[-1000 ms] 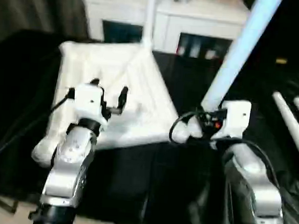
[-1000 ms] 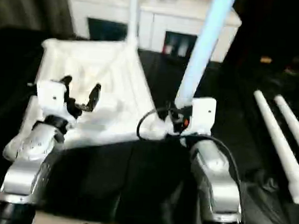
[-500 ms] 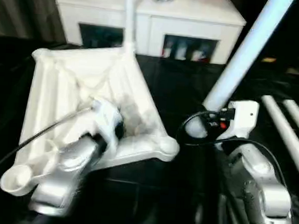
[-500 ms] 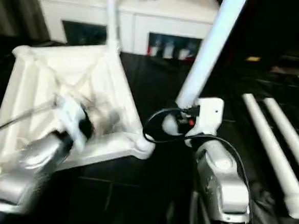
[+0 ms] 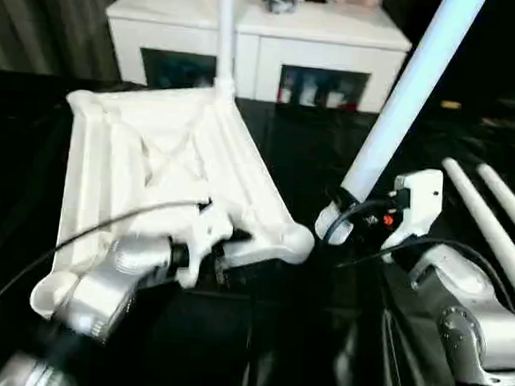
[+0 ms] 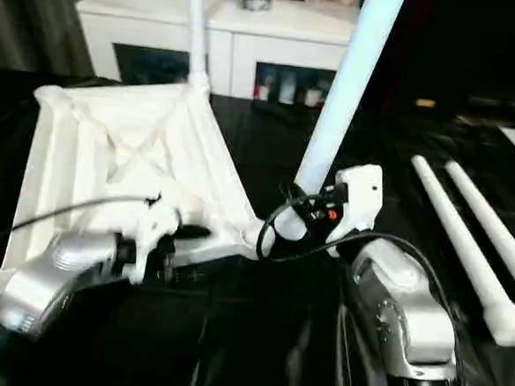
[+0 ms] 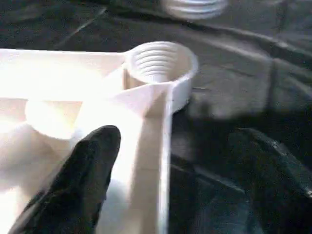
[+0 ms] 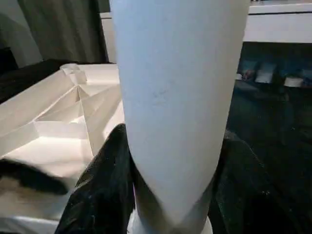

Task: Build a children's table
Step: Insert table leg to table base

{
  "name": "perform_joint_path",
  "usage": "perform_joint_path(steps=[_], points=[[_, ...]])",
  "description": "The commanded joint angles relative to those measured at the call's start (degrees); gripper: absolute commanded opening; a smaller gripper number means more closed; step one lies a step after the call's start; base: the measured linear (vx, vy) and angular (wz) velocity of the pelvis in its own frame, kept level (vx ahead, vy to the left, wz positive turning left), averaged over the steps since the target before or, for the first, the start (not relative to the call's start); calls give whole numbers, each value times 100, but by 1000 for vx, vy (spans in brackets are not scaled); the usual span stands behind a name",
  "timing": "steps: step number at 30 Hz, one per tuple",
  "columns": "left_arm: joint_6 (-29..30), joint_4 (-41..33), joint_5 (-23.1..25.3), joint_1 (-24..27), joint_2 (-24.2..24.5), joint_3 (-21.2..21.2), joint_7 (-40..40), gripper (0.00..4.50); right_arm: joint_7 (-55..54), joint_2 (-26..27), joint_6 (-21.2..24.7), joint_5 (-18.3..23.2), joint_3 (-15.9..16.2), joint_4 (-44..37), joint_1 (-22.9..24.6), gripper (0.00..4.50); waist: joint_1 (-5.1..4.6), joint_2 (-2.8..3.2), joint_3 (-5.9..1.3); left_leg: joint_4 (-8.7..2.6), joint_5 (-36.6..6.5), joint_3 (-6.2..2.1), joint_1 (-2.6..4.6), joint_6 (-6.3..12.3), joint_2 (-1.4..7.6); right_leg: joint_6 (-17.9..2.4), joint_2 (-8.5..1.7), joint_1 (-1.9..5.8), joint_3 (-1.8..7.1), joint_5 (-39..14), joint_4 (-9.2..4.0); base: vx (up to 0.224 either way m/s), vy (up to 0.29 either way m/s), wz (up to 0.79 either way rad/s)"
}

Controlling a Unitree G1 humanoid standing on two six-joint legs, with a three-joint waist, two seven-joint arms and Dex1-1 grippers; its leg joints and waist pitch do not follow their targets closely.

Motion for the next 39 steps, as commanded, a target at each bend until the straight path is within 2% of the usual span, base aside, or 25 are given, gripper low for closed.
perform_joint_path(steps=[1, 3, 5, 11, 15, 20, 21, 23, 24, 25, 28, 30, 34, 35, 36, 39], points=[[223, 25, -58, -151, -49, 90, 21, 369, 61, -67, 48, -4, -20, -196, -2, 185, -20, 24, -295, -603, -2789, -286, 244, -608, 472, -861, -573, 14, 256, -1774, -548, 0, 0, 0], [381, -66, -140, -189, -68, 112, -9, 356, 86, -83, 31, -35, -7, -205, 31, 185, -16, -4, -293, -576, -2730, -263, 223, -550, 461, -840, -614, 13, 264, -2027, -587, 0, 0, 0], [418, -114, -160, -209, -49, 76, -91, 338, 95, -122, 12, -69, 20, -198, 46, 185, 5, -1, -285, -571, -2636, -254, 219, -477, 474, -779, -636, -22, 267, -2206, -627, 0, 0, 0], [940, -388, -142, -199, 90, -114, -316, 292, 124, -164, -30, -57, 34, -166, 49, 185, 24, -4, -291, -575, -2537, -221, 236, -404, 480, -810, -604, -73, 283, -1923, -615, 0, 0, 0], [1139, -449, 112, -262, 141, -92, 17, 257, 157, -183, -61, -92, 59, -137, 36, 185, 51, -21, -306, -557, -2243, -180, 235, -272, 488, -895, -585, -65, 295, -1594, -593, 0, 0, 0], [1308, -678, 242, -225, 275, -158, 21, 221, 172, -212, -65, -91, 82, -166, 58, 185, 66, -19, -321, -546, -1987, -152, 218, -161, 488, -931, -563, -57, 297, -1407, -577, 0, 0, 0], [1345, -775, 284, -208, 321, -164, 53, 212, 182, -220, -64, -92, 83, -170, 58, 185, 68, -23, -334, -545, -1797, -146, 192, -104, 492, -969, -554, -31, 290, -1168, -549, 0, 0, 0], [1411, -988, 368, -171, 440, -208, 75, 190, 195, -231, -63, -96, 79, -170, 53, 185, 68, -21, -342, -539, -1704, -142, 190, -70, 494, -1000, -542, -30, 286, -1033, -531, 0, 0, 0], [1435, -1142, 440, -133, 531, -263, 67, 182, 204, -240, -69, -100, 79, -166, 51, 185, 65, -27, -360, -522, -1473, -134, 164, 9, 485, -1054, -536, 0, 278, -703, -502, 0, 0, 0], [1455, -1280, 473, -79, 605, -319, 20, 175, 212, -247, -73, -102, 83, -167, 54, 185, 62, -39, -365, -511, -1380, -123, 160, 50, 482, -1083, -534, 4, 280, -574, -493, 0, 0, 0], [1543, -1545, 507, 35, 712, -392, -50, 156, 222, -260, -83, -109, 93, -167, 61, 185, 67, -28, -378, -468, -968, -103, 148, 239, 475, -1237, -524, 31, 272, -14, -442, 17, -5, -1], [1676, -1777, 463, 139, 778, -434, -121, 126, 226, -267, -87, -100, 100, -168, 63, 185, 65, -25, -384, -453, -862, -97, 147, 303, 472, -1307, -521, 44, 265, 127, -423, 0, 0, 0], [1956, -2187, 265, 326, 863, -464, -251, 97, 229, -260, -94, -97, 103, -165, 63, 185, 58, -9, -357, -468, -1133, -84, 182, 226, 482, -1360, -496, 20, 267, -215, -455, 0, 0, 0], [2005, -2246, 271, 356, 886, -472, -235, 91, 227, -251, -103, -100, 98, -152, 59, 185, 57, -14, -349, -475, -1220, -83, 187, 192, 478, -1342, -494, 16, 269, -332, -464, 0, 0, 0], [2026, -2271, 289, 370, 899, -478, -217, 77, 226, -245, -110, -102, 96, -141, 57, 185, 52, -10, -335, -498, -1459, -89, 206, 86, 485, -1276, -493, 0, 274, -670, -491, 0, 0, 0], [2085, -2310, 320, 377, 899, -466, -182, 52, 224, -235, -115, -108, 98, -132, 53, 185, 78, -3, -326, -511, -1680, -89, 236, -66, 486, -1156, -502, -30, 290, -997, -527, 0, 0, 0]])
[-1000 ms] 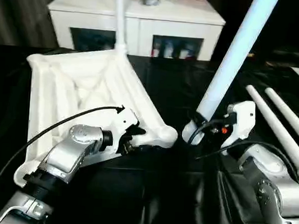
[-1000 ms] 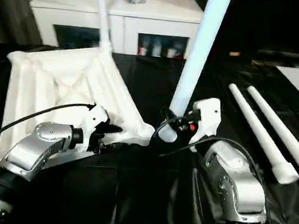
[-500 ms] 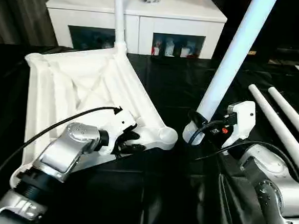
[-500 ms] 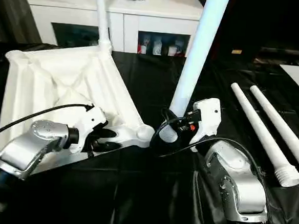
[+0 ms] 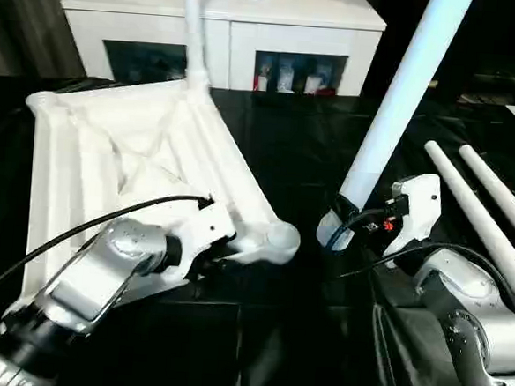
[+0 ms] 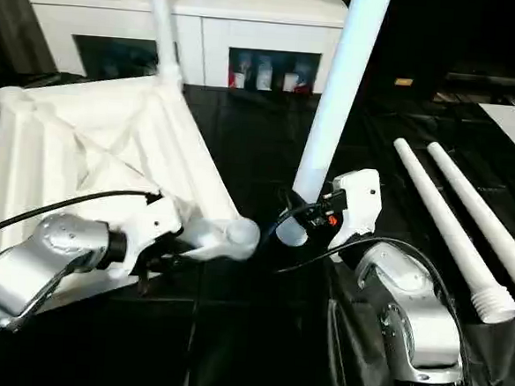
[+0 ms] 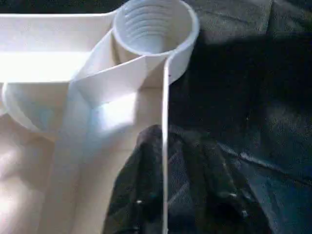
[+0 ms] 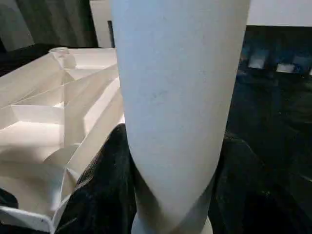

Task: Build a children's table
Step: Insert table leg to table base

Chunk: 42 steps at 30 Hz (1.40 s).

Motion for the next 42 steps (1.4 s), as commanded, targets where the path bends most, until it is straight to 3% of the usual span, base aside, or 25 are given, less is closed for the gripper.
perform_joint_path(steps=[1, 5, 11, 17, 18, 22, 35, 36, 42], points=[[60, -153, 8, 10, 20, -80, 3, 41, 12, -19, -85, 7, 16, -104, -18, 185, 6, -2, -326, -486, -1692, -211, 236, -123, 458, -1202, -439, 97, 279, -1170, -486, 0, 0, 0], [39, -143, 108, -36, 76, -141, 25, 11, 15, 17, -82, -9, 19, -86, -49, 185, 2, -4, -328, -499, -1631, -220, 212, -145, 454, -1132, -439, 105, 279, -1062, -473, 0, 0, 0], [-80, -235, 178, 19, 179, -279, -63, 11, 35, 17, -74, -2, 17, -64, -83, 185, -9, -11, -346, -472, -1353, -207, 195, -21, 445, -1216, -435, 128, 275, -667, -439, 0, 0, 0], [-304, -190, 261, 37, 117, -276, 26, 11, 58, 25, -63, -12, 45, -35, -132, 185, -8, -16, -338, -470, -1353, -198, 203, 20, 450, -1223, -436, 125, 273, -719, -446, 0, 0, 0], [-283, -178, 240, 38, 72, -235, 74, 45, 61, 27, -64, -14, 47, -34, -133, 185, -4, -21, -332, -471, -1416, -194, 210, -7, 452, -1222, -434, 117, 277, -812, -452, 0, 0, 0], [-289, -177, 270, 64, 166, -261, 80, 67, 68, 40, -46, 3, 47, -48, -138, 185, 1, -14, -332, -478, -1467, -198, 211, -46, 451, -1184, -433, 108, 277, -917, -462, 0, 0, 0], [-351, -86, 461, 106, 358, -429, 3, 67, 69, 103, -45, 27, 64, -25, -206, 185, -12, -3, -337, -478, -1443, -198, 212, -61, 448, -1168, -432, 105, 281, -844, -453, 0, 0, 0], [-353, -72, 439, 106, 352, -426, 4, 39, 65, 109, -44, 26, 63, -25, -213, 185, -8, 0, -338, -478, -1440, -197, 217, -66, 450, -1176, -433, 104, 279, -831, -451, 0, 0, 0], [-575, 6, 495, 115, 370, -452, -46, 5, 61, 186, -21, 116, 29, -19, -220, 185, -12, 8, -338, -479, -1463, -200, 214, -70, 448, -1200, -430, 106, 276, -787, -445, 0, 0, 0]])
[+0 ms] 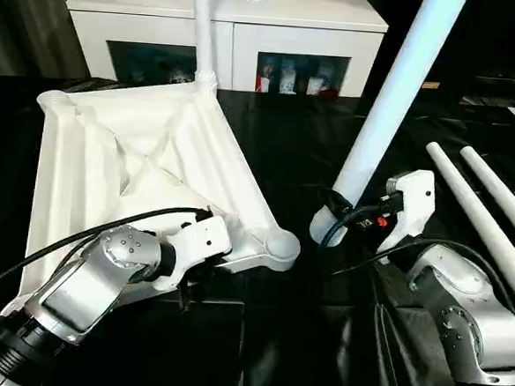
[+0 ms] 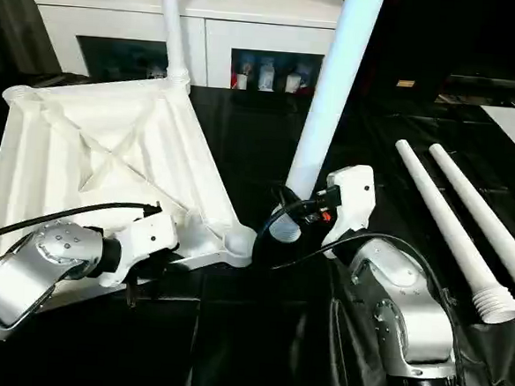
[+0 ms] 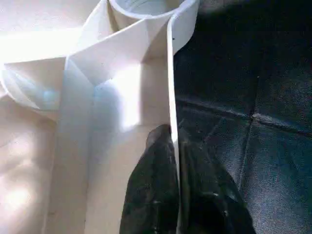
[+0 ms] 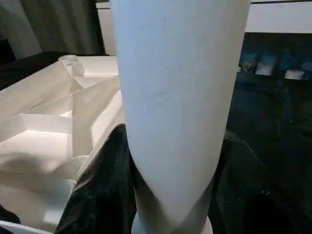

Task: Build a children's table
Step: Insert table leg to table base

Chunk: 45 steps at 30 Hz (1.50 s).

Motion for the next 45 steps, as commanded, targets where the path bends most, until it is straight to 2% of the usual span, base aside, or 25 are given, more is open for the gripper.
perform_joint_path(steps=[1, 6, 11, 15, 16, 18, 21, 26, 33, 39, 45], points=[[-181, 42, 63, 36, 15, -90, -36, 5, 36, 5, -16, 115, -36, -21, -94, 185, 11, 8, -338, -479, -1468, -226, 209, -74, 444, -1200, -424, 111, 267, -791, -446, 0, 0, 0], [-406, 188, 8, -34, -165, 32, 96, 5, 101, 56, 110, 288, -100, 4, -116, 185, 26, 4, -333, -478, -1548, -218, 220, -91, 444, -1201, -431, 104, 271, -859, -455, 0, 0, 0], [-446, 345, -31, -104, -277, -55, 19, 0, 419, 77, 497, 832, -245, 35, -232, 184, 63, 10, -325, -492, -1613, -228, 230, -107, 454, -1162, -429, 95, 272, -932, -457, 0, 0, 0], [-472, 446, 0, -145, -338, -102, 22, 0, 503, 53, 583, 889, -244, 105, -302, 184, 101, -7, -307, -497, -1598, -219, 228, -142, 454, -1126, -436, 76, 277, -988, -465, 0, 0, 0], [-506, 564, 45, -234, -420, -150, 44, 0, 579, 21, 634, 871, -195, 200, -384, 184, 98, -50, -285, -502, -1597, -211, 224, -130, 456, -1114, -437, 67, 279, -1015, -480, 0, 0, 0], [-560, 714, 97, -356, -521, -207, 48, 0, 666, -13, 702, 868, -119, 339, -499, 184, 114, -24, -286, -492, -1629, -206, 245, -145, 447, -1118, -444, 51, 281, -1159, -487, 0, 0, 0], [-605, 790, 121, -415, -567, -214, 33, 0, 692, -16, 769, 883, -48, 441, -582, 184, 115, -50, -268, -513, -1692, -219, 229, -184, 464, -1025, -460, 54, 287, -1375, -507, 0, 0, 0], [-666, 920, 179, -484, -611, -221, 32, 0, 762, -56, 942, 885, 125, 445, -620, 184, 114, -57, -258, -524, -1756, -224, 230, -200, 467, -982, -467, 39, 289, -1499, -520, 0, 0, 0], [-762, 1023, 213, -549, -596, -221, -56, 0, 824, -155, 987, 633, 317, 575, -683, 184, 109, -67, -234, -548, -2091, -244, 248, -343, 477, -859, -488, -6, 302, -1959, -566, 0, 0, 0], [-806, 1006, 222, -538, -548, -245, -124, 0, 812, -234, 1029, 508, 461, 684, -887, 184, 103, -81, -219, -556, -2182, -250, 254, -408, 483, -847, -497, -25, 313, -2085, -581, 0, 0, 0], [-841, 968, 222, -517, -509, -266, -202, 0, 740, -195, 1004, 324, 539, 958, -1046, 184, 91, -94, -232, -560, -2043, -240, 236, -405, 481, -932, -490, -5, 308, -1794, -548, 0, 0, 0]])
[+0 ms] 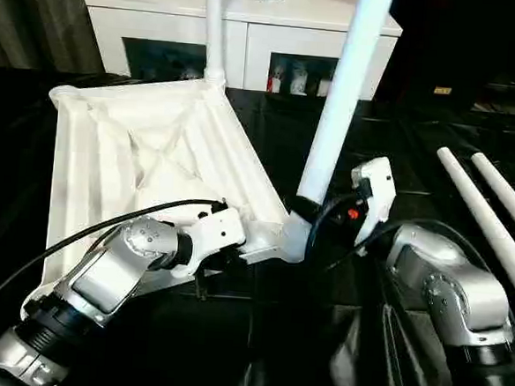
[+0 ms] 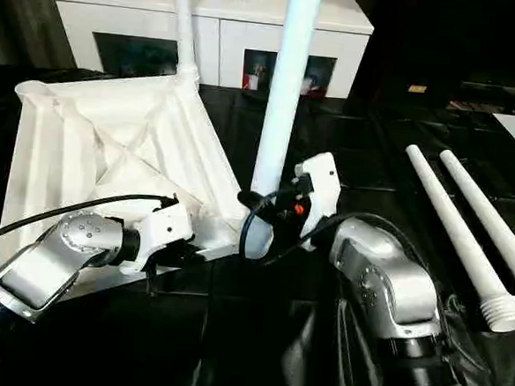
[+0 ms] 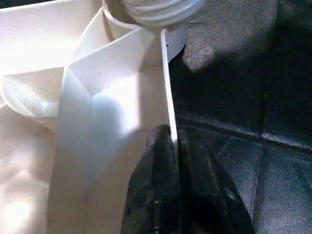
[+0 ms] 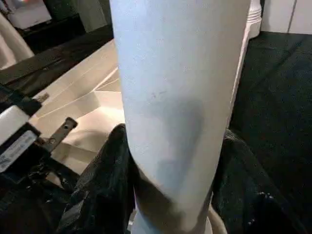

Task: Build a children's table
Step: Insert table leg to table base

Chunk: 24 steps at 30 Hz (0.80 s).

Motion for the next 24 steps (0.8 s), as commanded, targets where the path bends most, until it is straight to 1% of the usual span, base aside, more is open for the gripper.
perform_joint_path(steps=[1, 2, 3, 8, 10, 12, 15, 16, 20, 24], points=[[-138, -31, 100, -36, 26, -179, -102, 0, -43, -17, 46, -116, 61, 94, -31, 184, -60, -32, -269, -553, -2043, -257, 238, -403, 481, -973, -482, -5, 300, -1772, -546, 0, 0, 0], [-139, -40, 100, -31, 29, -181, -109, 0, -49, -20, 64, -148, 93, 124, -39, 184, -43, -29, -274, -544, -1968, -244, 252, -370, 484, -988, -485, -8, 310, -1670, -549, 0, 0, 0], [-140, -46, 107, -29, 28, -181, -123, 0, -79, -20, 63, -218, 137, 212, -71, 184, -47, -28, -276, -548, -1895, -244, 237, -360, 481, -1008, -478, 6, 306, -1581, -536, 0, 0, 0], [-129, -98, 112, -13, 46, -192, -181, 0, -125, 38, 41, -311, 228, 431, -211, 184, -46, -20, -286, -548, -1920, -239, 251, -378, 487, -1049, -474, 5, 304, -1537, -530, 0, 0, 0], [-130, -104, 119, -8, 53, -197, -195, 0, -115, 70, 82, -329, 244, 515, -276, 184, -51, -25, -288, -554, -1889, -239, 240, -376, 483, -1050, -468, 13, 297, -1480, -520, 0, 0, 0], [-126, -107, 121, -9, 61, -208, -218, 0, -97, 82, 83, -370, 284, 589, -318, 184, -58, -38, -284, -557, -1911, -242, 237, -378, 484, -1036, -476, 17, 296, -1568, -529, 0, 0, 0], [-120, -124, 130, 2, 67, -200, -217, 0, -28, 63, 214, -345, 349, 633, -347, 184, -56, -31, -280, -558, -1954, -244, 239, -388, 486, -1011, -481, 11, 302, -1662, -538, 0, 0, 0], [-116, -130, 129, 5, 69, -198, -220, 0, -10, 57, 233, -345, 363, 649, -351, 184, -53, -44, -279, -559, -1959, -246, 243, -388, 488, -999, -482, 9, 303, -1692, -538, 0, 0, 0], [-105, -155, 130, 25, 84, -199, -236, 0, 34, 25, 284, -427, 441, 725, -343, 184, -58, -37, -275, -568, -2028, -250, 246, -433, 490, -967, -479, -5, 305, -1716, -543, 0, 0, 0], [-98, -167, 131, 38, 96, -199, -252, 0, 15, 63, 311, -422, 407, 765, -340, 184, -53, -46, -270, -569, -2042, -251, 246, -435, 491, -967, -485, -6, 310, -1732, -550, 0, 0, 0]])
